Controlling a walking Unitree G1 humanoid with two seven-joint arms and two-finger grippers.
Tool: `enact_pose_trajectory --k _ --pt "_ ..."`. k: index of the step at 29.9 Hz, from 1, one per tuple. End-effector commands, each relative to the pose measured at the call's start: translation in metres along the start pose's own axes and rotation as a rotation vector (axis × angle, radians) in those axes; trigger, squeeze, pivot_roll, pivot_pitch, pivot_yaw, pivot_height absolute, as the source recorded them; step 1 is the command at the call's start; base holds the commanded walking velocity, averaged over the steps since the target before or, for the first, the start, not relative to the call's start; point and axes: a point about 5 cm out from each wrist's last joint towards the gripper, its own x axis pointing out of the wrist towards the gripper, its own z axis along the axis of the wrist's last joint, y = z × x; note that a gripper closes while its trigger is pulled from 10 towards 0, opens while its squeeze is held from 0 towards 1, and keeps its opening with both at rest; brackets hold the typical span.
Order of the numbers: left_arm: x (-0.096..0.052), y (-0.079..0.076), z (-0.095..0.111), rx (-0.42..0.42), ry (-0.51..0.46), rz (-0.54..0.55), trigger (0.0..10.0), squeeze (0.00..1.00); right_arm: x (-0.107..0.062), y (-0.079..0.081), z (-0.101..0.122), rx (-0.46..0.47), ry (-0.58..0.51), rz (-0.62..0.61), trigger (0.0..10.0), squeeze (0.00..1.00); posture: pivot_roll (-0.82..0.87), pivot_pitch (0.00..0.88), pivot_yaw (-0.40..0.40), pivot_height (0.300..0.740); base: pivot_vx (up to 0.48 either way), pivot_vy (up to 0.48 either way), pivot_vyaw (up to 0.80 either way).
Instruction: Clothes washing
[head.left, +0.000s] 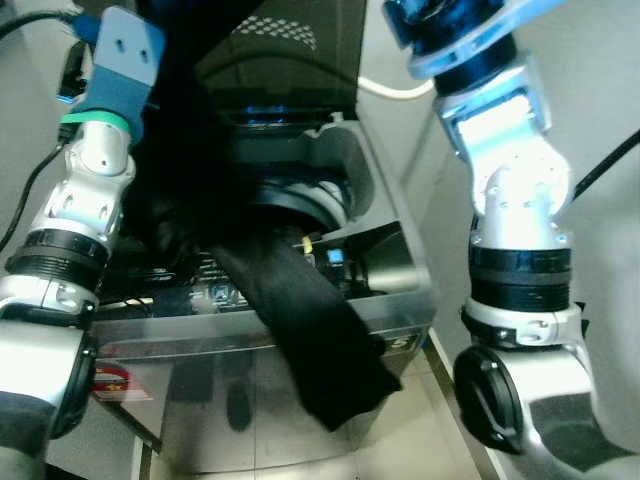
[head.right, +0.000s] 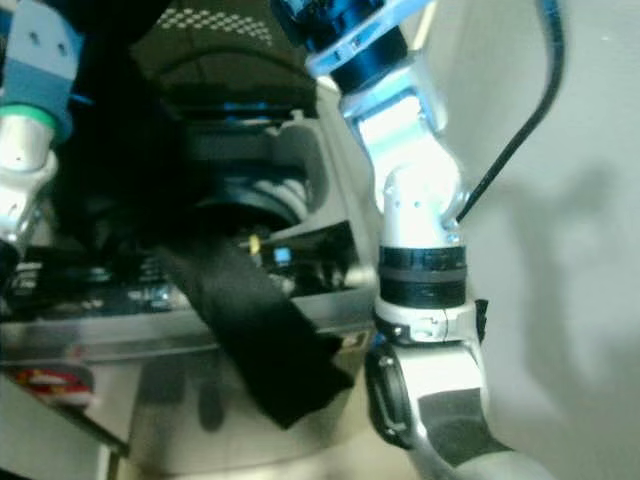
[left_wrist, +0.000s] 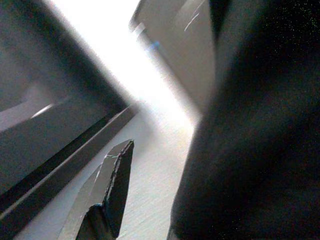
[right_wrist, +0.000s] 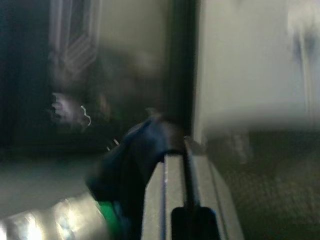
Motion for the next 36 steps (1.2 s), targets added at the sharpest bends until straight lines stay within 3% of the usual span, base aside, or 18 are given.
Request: enact_pose_trajectory --k 1,2,3,4,6,7,8,9,12,17,18,24,26,29,30,31,34,36 --pt "-0.01 -0.029 -0.022 -0.057 0.086 -0.258 10.0 0.0 -0.008 0.02 -0.076 -0.131 0.312 0.023 10.0 0.0 0.07 0.109 0.026 0.74 0.0 0.0 0.0" --pt "-0.01 -0.029 -0.022 -0.057 0.086 -0.258 10.0 0.0 -0.008 0.02 -0.076 -0.131 0.312 0.023 10.0 0.0 0.07 0.109 0.026 0.74 0.0 0.0 0.0" --pt "-0.026 -0.06 -0.032 -0.171 0.145 -0.472 10.0 0.0 -0.012 0.032 -0.104 -0.12 0.405 0.021 10.0 0.0 0.08 0.116 0.02 0.74 0.0 0.0 0.0" --pt "-0.026 -0.06 -0.032 -0.171 0.145 -0.472 10.0 0.0 -0.012 0.032 -0.104 -0.12 0.405 0.021 10.0 0.0 0.08 0.116 0.02 0.74 0.0 0.0 0.0" --pt "-0.063 -0.108 -0.034 -0.353 0.144 -0.807 10.0 0.0 -0.018 0.049 -0.14 -0.094 0.533 -0.013 10.0 0.0 0.08 0.125 0.011 0.74 0.0 0.0 0.0" --pt "-0.063 -0.108 -0.034 -0.353 0.144 -0.807 10.0 0.0 -0.018 0.049 -0.14 -0.094 0.533 -0.013 10.0 0.0 0.08 0.125 0.011 0.74 0.0 0.0 0.0" --pt "-0.076 -0.12 -0.032 -0.409 0.123 -0.901 10.0 0.0 -0.02 0.054 -0.149 -0.09 0.563 -0.021 10.0 0.0 0.09 0.13 0.01 0.74 0.0 0.0 0.0" --pt "-0.085 -0.124 -0.026 -0.485 0.102 -0.954 10.0 0.0 -0.02 0.056 -0.15 -0.079 0.566 -0.031 10.0 0.0 0.09 0.134 0.011 0.74 0.0 0.0 0.0" --pt "-0.092 -0.121 -0.015 -0.572 0.062 -1.001 10.0 0.0 -0.019 0.056 -0.149 -0.081 0.551 -0.044 10.0 0.0 0.09 0.135 0.01 0.74 0.0 0.0 0.0" --pt "-0.094 -0.119 -0.011 -0.59 0.041 -1.018 10.0 0.0 -0.019 0.054 -0.149 -0.106 0.538 -0.05 10.0 0.0 0.09 0.135 0.01 0.74 0.0 0.0 0.0" --pt "-0.097 -0.112 -0.003 -0.577 -0.017 -0.987 10.0 0.0 -0.016 0.046 -0.139 -0.063 0.482 -0.094 10.0 1.0 0.09 0.139 0.009 0.74 0.0 0.0 0.0" --pt "-0.11 -0.094 0.015 -0.586 -0.141 -0.974 10.0 0.0 -0.009 0.023 -0.113 0.009 0.309 -0.225 10.0 1.0 0.1 0.14 0.006 0.74 0.0 0.0 0.0" --pt "-0.113 -0.086 0.019 -0.606 -0.161 -0.975 10.0 0.0 -0.008 0.015 -0.103 -0.004 0.266 -0.268 10.0 1.0 0.1 0.14 0.007 0.74 0.0 0.0 0.0" --pt "-0.123 -0.067 0.033 -0.642 -0.224 -0.983 10.0 0.0 -0.011 -0.012 -0.068 -0.125 0.166 -0.394 10.0 1.0 0.1 0.141 0.008 0.74 0.0 0.0 0.0" --pt "-0.124 -0.062 0.036 -0.645 -0.233 -0.982 10.0 0.0 -0.015 -0.022 -0.057 -0.227 0.167 -0.425 10.0 0.0 0.1 0.141 0.013 0.74 0.0 0.0 0.0" --pt "-0.125 -0.059 0.037 -0.645 -0.237 -0.98 10.0 0.0 -0.018 -0.029 -0.05 -0.295 0.172 -0.442 10.0 0.0 0.1 0.141 0.013 0.74 0.0 0.0 0.0" --pt "-0.127 -0.054 0.038 -0.645 -0.245 -0.984 10.0 0.0 -0.023 -0.037 -0.044 -0.357 0.181 -0.473 10.0 0.0 0.1 0.141 0.014 0.74 0.0 0.0 0.0" --pt "-0.129 -0.047 0.04 -0.643 -0.253 -0.962 10.0 0.0 -0.034 -0.053 -0.034 -0.422 0.182 -0.553 10.0 0.0 0.1 0.14 0.017 0.74 0.0 0.0 0.0"
